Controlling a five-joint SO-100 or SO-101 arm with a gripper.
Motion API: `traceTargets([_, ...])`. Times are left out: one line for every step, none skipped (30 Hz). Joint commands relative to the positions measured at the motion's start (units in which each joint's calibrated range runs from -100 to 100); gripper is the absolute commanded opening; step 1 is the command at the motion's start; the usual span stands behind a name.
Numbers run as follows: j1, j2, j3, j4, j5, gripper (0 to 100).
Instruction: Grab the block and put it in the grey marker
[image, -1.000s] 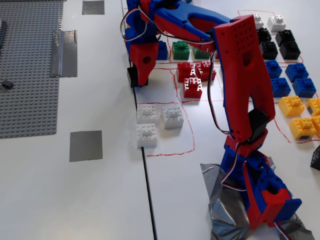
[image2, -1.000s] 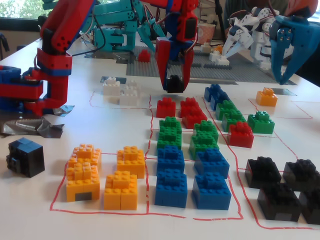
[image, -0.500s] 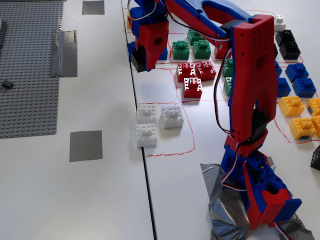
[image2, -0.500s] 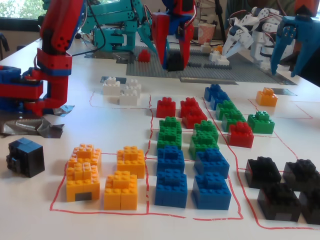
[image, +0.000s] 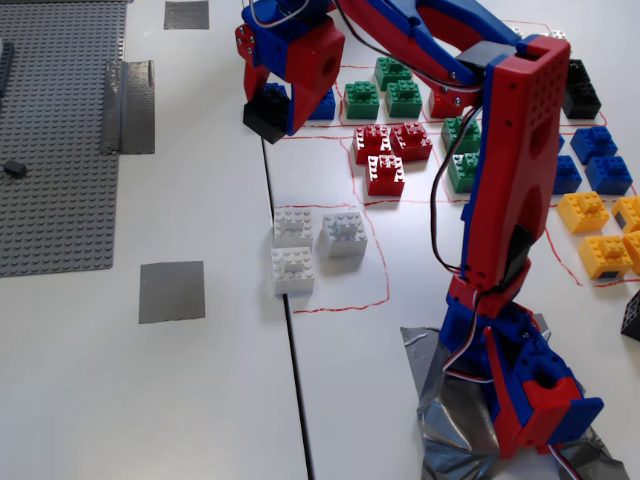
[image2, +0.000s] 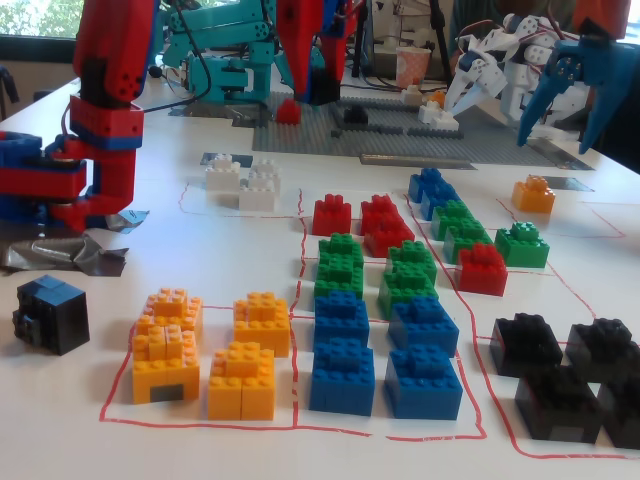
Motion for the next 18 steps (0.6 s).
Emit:
traceTargets([-2.3, -6.4, -7.3, 2.8, 2.7, 0])
traceTargets([-3.0, -6.4, -8.4, 3.6, 3.6, 0])
traceTargets([-3.7, -6.4, -9.5, 4.3, 4.4, 0])
traceTargets([-4.4, -6.4, -10.4, 4.7, 5.3, 0])
traceTargets([-5.1, -6.4, -10.9, 5.1, 5.9, 0])
traceTargets([-5.8, -6.4, -11.4, 5.3, 6.4, 0])
traceTargets([-6.5, -6.4, -11.4, 5.4, 6.8, 0])
traceTargets([-7.3, -6.4, -11.6, 5.4, 7.0, 0])
traceTargets([-8.2, -6.4, -11.6, 5.4, 7.3, 0])
traceTargets([-9.2, -6.4, -11.6, 5.4, 7.2, 0])
traceTargets([-10.3, -6.4, -11.5, 5.3, 7.0, 0])
traceTargets([-11.3, -6.3, -11.3, 5.3, 6.7, 0])
traceTargets([-12.2, -6.3, -10.7, 4.9, 6.3, 0])
traceTargets([-13.1, -6.2, -10.0, 4.6, 5.9, 0])
traceTargets([-14.0, -6.2, -9.1, 4.4, 5.6, 0])
traceTargets([-14.9, -6.2, -8.4, 4.0, 5.1, 0])
traceTargets([-15.7, -6.2, -7.6, 3.6, 4.7, 0])
traceTargets([-16.3, -6.2, -6.7, 2.9, 4.5, 0])
